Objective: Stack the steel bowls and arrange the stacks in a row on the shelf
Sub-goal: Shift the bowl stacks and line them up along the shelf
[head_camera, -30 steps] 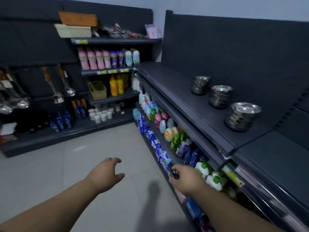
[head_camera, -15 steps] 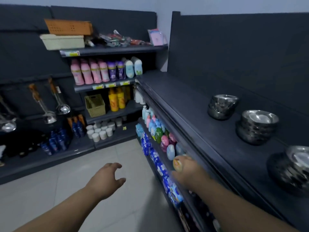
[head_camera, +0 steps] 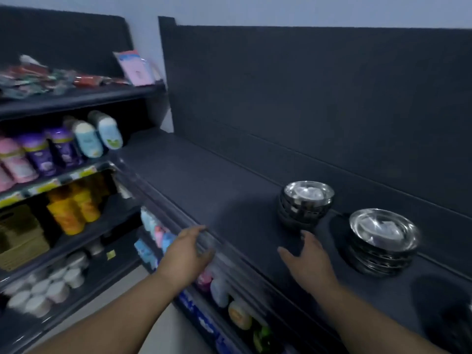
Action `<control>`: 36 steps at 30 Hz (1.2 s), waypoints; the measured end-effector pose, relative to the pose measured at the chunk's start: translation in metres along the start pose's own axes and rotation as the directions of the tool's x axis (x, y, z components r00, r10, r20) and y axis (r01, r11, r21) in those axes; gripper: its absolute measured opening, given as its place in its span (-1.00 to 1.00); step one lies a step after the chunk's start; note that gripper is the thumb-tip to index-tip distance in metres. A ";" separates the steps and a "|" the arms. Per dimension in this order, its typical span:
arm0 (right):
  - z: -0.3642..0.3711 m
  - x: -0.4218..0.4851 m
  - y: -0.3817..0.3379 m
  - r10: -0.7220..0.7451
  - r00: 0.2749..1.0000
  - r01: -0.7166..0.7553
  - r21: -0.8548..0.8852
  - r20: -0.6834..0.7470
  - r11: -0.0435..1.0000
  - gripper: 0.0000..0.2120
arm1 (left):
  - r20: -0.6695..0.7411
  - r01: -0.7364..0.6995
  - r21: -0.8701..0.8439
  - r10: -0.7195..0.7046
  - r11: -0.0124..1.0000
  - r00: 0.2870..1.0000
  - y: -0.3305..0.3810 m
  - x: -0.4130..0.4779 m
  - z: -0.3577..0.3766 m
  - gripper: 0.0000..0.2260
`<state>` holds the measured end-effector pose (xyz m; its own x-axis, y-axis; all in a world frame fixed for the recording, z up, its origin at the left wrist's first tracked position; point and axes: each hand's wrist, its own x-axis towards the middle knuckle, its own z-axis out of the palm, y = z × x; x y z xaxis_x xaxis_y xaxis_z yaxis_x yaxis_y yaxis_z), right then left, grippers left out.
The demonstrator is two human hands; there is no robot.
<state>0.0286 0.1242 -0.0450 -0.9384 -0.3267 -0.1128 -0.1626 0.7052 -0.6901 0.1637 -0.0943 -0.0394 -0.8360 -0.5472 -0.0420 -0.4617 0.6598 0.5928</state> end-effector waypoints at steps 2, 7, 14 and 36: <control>0.001 0.015 -0.001 0.125 0.989 -0.121 0.059 -0.081 0.991 -0.27 | 0.066 -0.098 -0.022 0.099 0.995 0.993 0.009 0.042 0.004 -0.43; -0.005 0.041 -0.008 0.330 0.927 -0.265 0.311 -0.178 0.913 -0.21 | 0.274 -0.184 -0.193 0.233 0.964 0.933 0.041 0.124 0.016 -0.37; -0.009 0.069 -0.011 0.318 0.933 -0.150 0.619 -0.170 0.771 -0.07 | 0.565 0.123 -0.569 0.279 0.813 0.776 0.108 0.174 0.058 -0.37; -0.006 -0.030 -0.029 0.140 0.972 0.055 0.764 -0.188 0.643 -0.41 | 0.440 0.115 -0.737 0.344 0.666 0.829 0.102 0.072 0.024 -0.68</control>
<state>0.0601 0.1170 -0.0172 -0.9923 -0.1009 -0.0715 0.0763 -0.0450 -0.9961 0.0496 -0.0540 -0.0015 -0.9827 -0.0002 -0.1851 -0.1851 -0.0031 0.9827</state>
